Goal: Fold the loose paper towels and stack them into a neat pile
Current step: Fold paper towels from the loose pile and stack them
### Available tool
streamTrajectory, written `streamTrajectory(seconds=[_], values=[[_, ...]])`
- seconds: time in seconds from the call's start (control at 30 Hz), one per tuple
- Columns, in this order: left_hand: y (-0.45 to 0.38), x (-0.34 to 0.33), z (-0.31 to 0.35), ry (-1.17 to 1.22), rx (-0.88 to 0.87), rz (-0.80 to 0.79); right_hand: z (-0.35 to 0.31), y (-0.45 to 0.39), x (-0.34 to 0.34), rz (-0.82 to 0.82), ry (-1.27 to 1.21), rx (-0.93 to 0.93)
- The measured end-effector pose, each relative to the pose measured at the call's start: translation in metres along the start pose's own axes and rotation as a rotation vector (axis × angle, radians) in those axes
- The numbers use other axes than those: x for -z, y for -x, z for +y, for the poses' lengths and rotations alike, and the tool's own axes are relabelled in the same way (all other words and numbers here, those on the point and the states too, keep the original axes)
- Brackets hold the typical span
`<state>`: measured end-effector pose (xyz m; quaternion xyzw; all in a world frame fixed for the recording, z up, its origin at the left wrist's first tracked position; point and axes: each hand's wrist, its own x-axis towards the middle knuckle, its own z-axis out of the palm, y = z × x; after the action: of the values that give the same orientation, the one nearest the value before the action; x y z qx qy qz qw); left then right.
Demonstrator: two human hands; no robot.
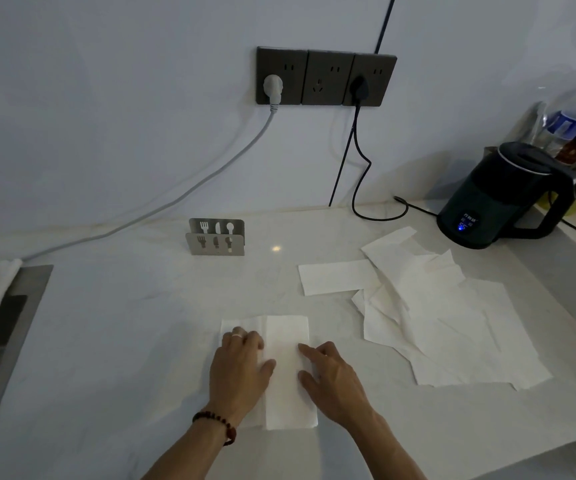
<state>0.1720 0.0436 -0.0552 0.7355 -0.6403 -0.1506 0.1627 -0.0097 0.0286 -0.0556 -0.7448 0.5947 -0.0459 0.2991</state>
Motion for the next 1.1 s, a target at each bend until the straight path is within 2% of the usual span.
streamTrajectory(seconds=[0.1,0.17,0.23,0.33,0.4,0.47,0.57,0.7,0.87,1.0,1.1], values=[[-0.003,-0.01,-0.006,-0.204,-0.298,-0.014,0.0,-0.005,0.0,-0.006,0.018,0.016],[-0.005,-0.013,-0.007,-0.249,-0.413,-0.142,-0.001,-0.007,0.0,-0.013,0.028,0.019],[-0.007,-0.017,-0.01,-0.269,-0.444,-0.234,0.0,-0.008,0.001,-0.011,0.031,0.036],[-0.013,-0.015,-0.01,-0.212,-0.455,-0.184,0.004,-0.014,0.005,0.022,-0.013,0.048],[-0.021,-0.017,-0.008,-0.183,-0.486,-0.135,0.013,-0.026,0.013,0.12,0.003,0.038],[-0.031,-0.017,-0.001,-0.151,-0.453,-0.094,0.024,-0.043,0.025,0.227,0.11,0.042],[-0.045,-0.021,0.009,-0.164,-0.399,-0.083,0.037,-0.077,0.049,0.303,0.27,0.07],[-0.054,-0.024,0.02,-0.137,-0.301,-0.194,0.045,-0.12,0.077,0.302,0.498,0.102],[-0.055,-0.025,0.023,-0.173,-0.233,-0.196,0.05,-0.153,0.078,0.251,0.674,0.149],[-0.056,-0.028,0.02,-0.138,-0.219,-0.19,0.045,-0.154,0.075,0.301,0.529,0.257],[-0.055,-0.03,0.019,0.042,-0.161,-0.032,0.024,-0.135,0.084,0.354,0.13,0.24]])
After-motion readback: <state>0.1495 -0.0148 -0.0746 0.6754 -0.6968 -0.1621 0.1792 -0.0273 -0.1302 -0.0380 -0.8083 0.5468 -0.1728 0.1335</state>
